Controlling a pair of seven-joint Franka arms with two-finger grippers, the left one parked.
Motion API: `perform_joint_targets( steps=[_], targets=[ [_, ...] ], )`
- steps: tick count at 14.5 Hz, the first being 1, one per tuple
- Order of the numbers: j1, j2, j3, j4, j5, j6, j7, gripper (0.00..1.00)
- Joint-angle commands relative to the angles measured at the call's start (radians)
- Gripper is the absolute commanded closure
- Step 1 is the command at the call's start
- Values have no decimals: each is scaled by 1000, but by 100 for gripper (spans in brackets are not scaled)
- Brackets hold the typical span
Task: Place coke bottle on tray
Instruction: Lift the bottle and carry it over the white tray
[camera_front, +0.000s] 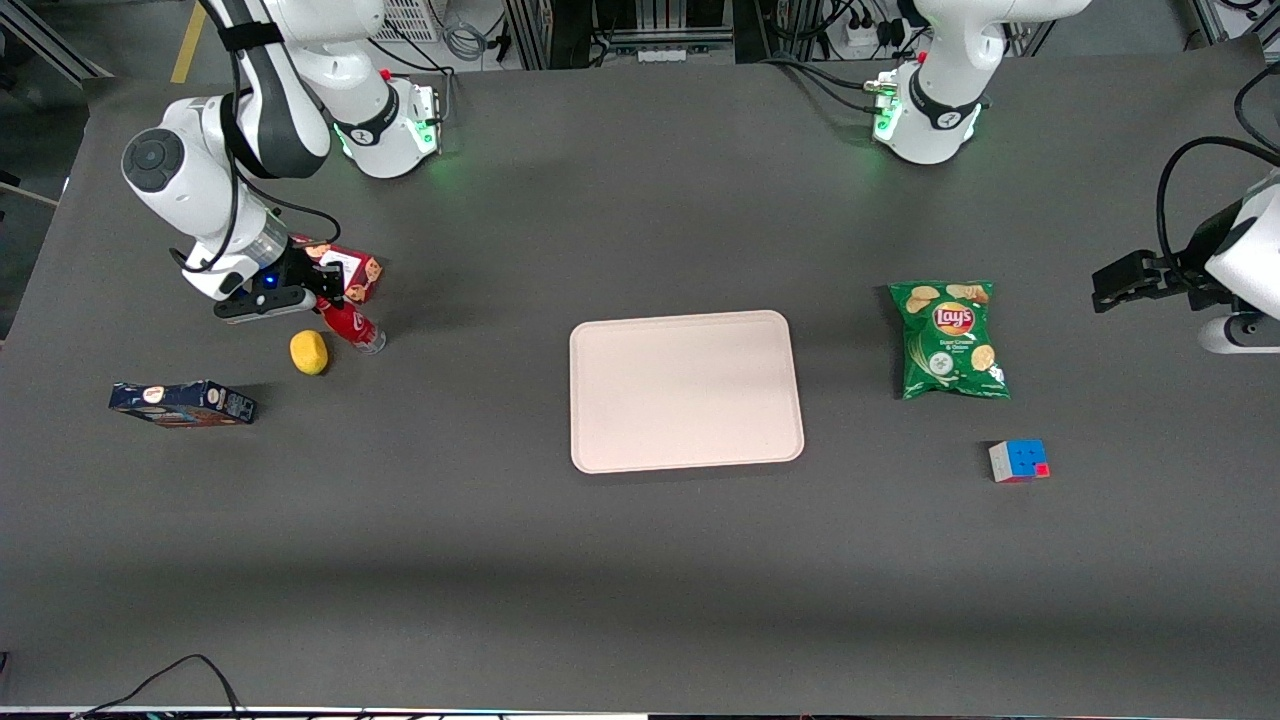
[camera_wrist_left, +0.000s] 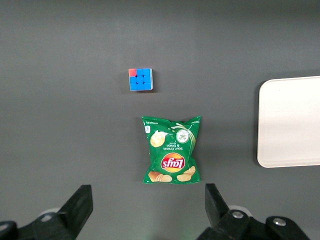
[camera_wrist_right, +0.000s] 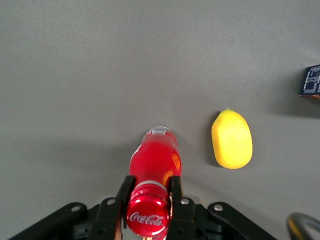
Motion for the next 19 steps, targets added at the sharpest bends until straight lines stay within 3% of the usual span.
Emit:
perform_joint_targets(
  steps=[1,4,11,16,19],
  targets=[
    [-3,-82,-1,35,8,-79,-30,100],
    [2,-127,5,143,8,-254,-26,100],
    [10,-60,68,638,11,-685,1,100],
    [11,98,222,956,14,-817,179,100],
    [32,230,357,1090,10,-817,420,100]
  ],
)
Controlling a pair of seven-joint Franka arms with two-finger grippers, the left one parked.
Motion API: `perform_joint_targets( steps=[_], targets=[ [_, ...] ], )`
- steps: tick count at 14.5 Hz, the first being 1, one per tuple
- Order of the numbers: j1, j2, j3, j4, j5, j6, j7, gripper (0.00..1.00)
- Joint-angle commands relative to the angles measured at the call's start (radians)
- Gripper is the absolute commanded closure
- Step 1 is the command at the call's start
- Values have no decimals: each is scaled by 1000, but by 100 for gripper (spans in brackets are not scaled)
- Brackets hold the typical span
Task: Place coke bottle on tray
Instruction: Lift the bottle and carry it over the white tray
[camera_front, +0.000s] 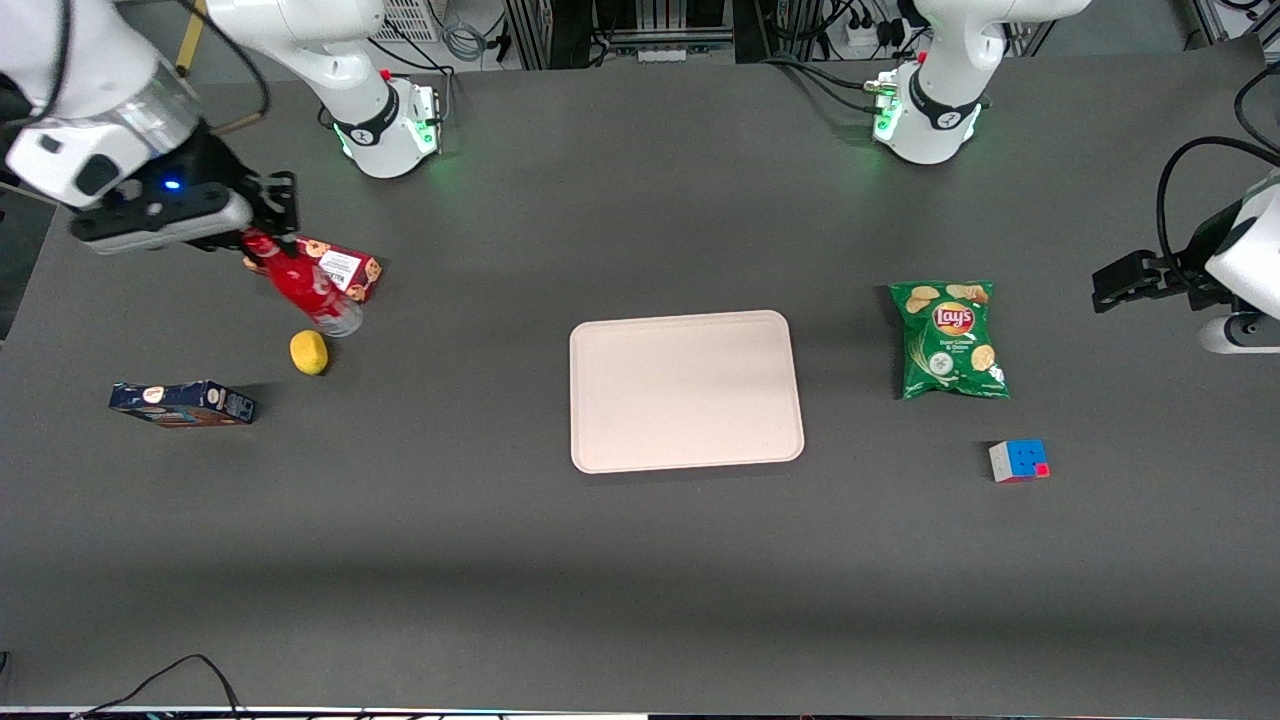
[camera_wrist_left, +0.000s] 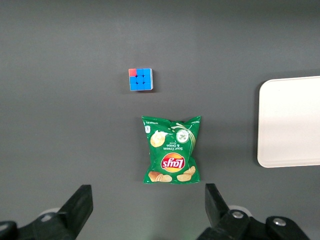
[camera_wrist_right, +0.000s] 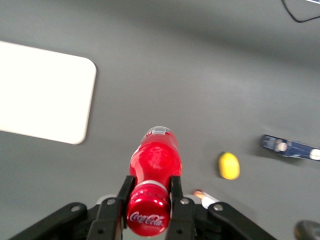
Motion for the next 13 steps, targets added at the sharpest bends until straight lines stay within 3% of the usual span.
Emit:
perform_joint_targets(
  steps=[1,7,13],
  targets=[
    [42,216,130,234,6,-39,297,100],
    [225,455,159,354,-91,33,600,100],
    [295,597,188,354,-227,145,775,100]
  ],
)
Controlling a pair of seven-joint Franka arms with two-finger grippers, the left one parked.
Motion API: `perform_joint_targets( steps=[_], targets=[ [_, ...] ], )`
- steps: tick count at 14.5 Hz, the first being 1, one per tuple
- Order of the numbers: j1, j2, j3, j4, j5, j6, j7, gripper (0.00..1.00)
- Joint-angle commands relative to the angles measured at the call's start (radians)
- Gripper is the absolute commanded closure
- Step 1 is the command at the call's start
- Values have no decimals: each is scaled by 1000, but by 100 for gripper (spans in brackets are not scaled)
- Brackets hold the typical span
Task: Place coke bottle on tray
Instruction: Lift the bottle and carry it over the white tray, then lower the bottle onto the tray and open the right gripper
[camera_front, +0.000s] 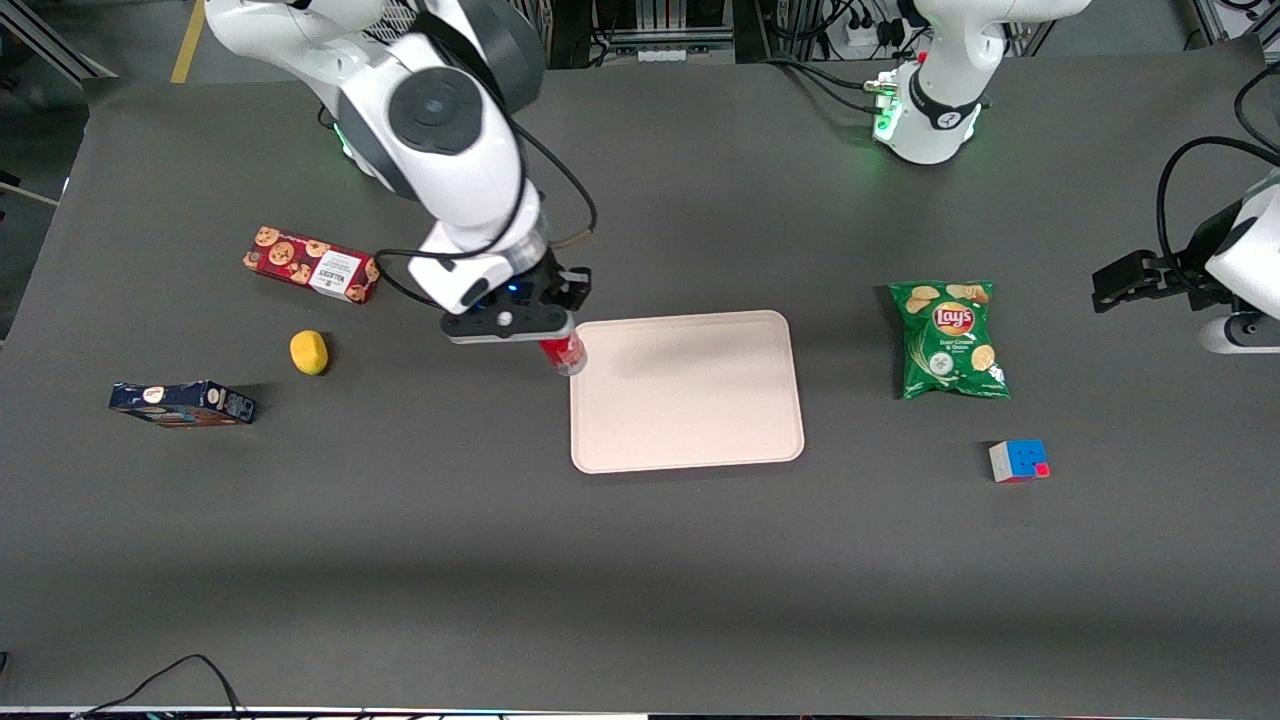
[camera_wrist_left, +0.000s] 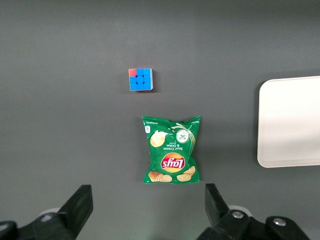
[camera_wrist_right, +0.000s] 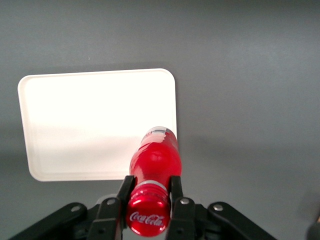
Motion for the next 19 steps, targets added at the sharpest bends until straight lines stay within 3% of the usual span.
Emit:
perform_joint_targets(
  steps=[1,4,7,11,19],
  targets=[
    [19,81,17,54,-56,31,89,100],
    [42,148,21,49,-74,104,121,100],
    [65,222,23,48,-161,141,179,100],
    [70,277,23,39,-206,183,190,100],
    [57,303,20,23,-207,196,184,100]
  ],
)
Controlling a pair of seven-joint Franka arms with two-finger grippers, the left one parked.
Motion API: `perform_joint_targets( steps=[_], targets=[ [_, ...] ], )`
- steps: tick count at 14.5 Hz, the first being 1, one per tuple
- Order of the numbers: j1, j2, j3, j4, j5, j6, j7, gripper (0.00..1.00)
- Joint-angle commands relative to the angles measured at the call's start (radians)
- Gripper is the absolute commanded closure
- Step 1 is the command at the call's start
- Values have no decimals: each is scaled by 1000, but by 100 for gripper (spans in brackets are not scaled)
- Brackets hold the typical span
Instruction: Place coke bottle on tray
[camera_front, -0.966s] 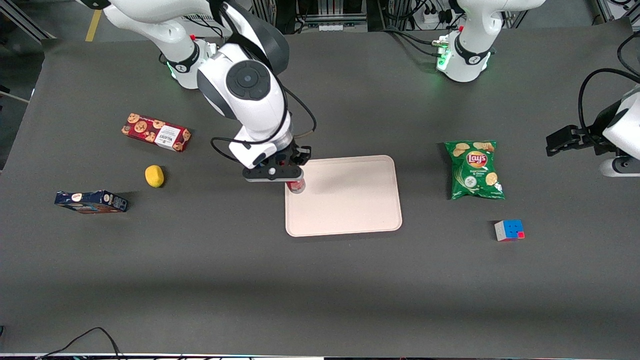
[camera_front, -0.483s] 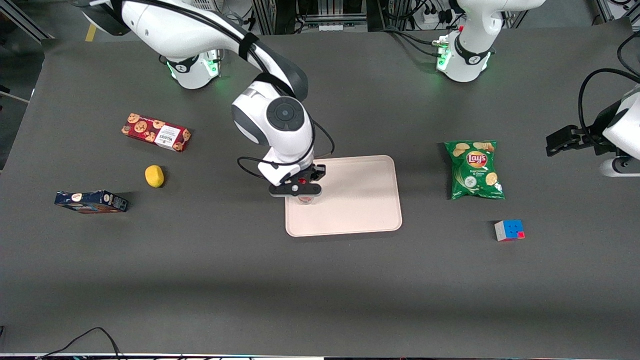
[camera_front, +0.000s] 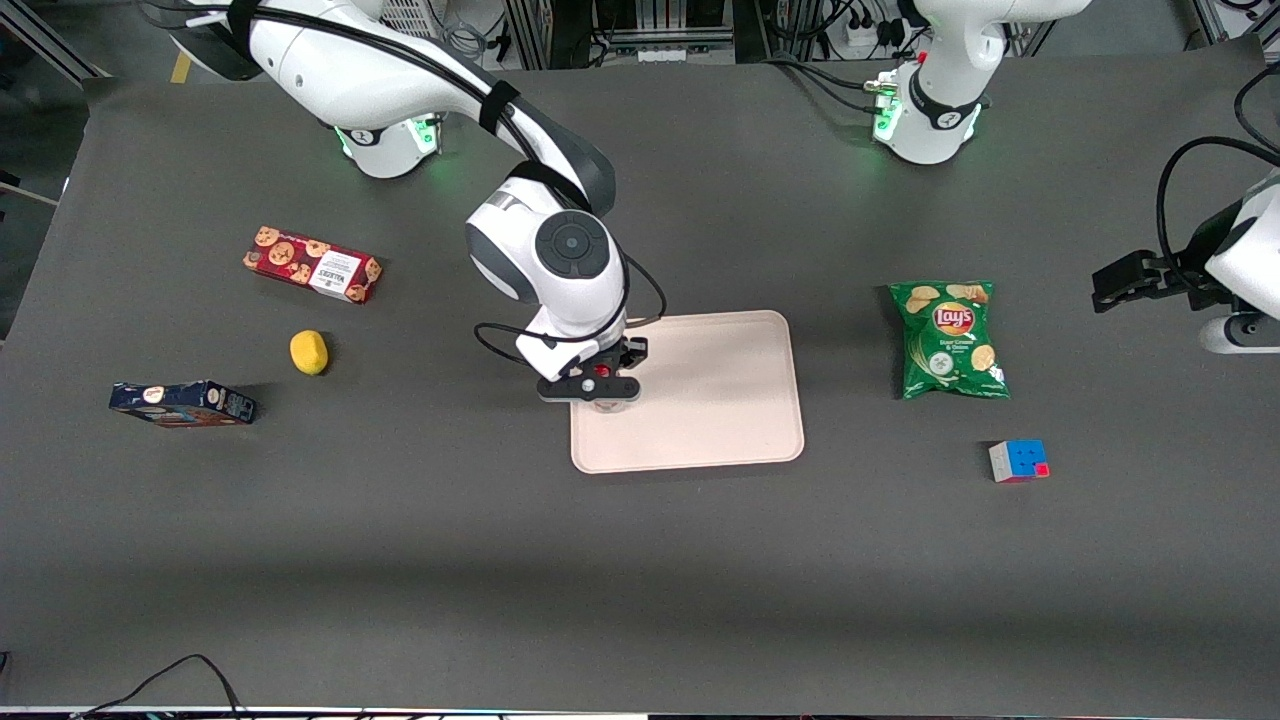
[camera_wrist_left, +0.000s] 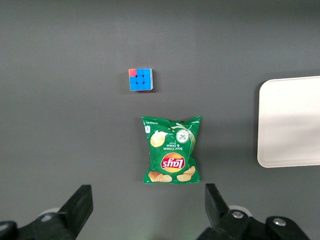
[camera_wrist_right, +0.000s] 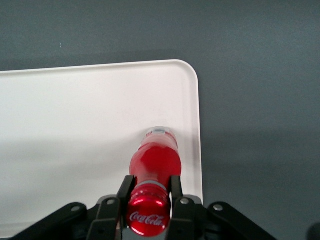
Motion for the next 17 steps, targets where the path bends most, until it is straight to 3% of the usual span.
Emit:
perform_joint_targets(
  steps=[1,2,3,4,5,6,12,15,17],
  targets=[
    [-2,25,5,21,-30,9,25,100],
    [-3,25,4,21,-29,20,25,83],
    [-3,25,4,21,-29,24,25,46],
    [-3,27,1,21,-29,24,25,33],
    [-3,27,1,21,-29,26,28,9],
    [-3,25,-1,21,-29,27,32,0],
    [-85,-154,1,16,16,-2,0,0],
    [-178,-285,-22,-1,69,-58,-241,0],
    [-197,-399,-146,-36,190,-89,-433,0]
  ],
)
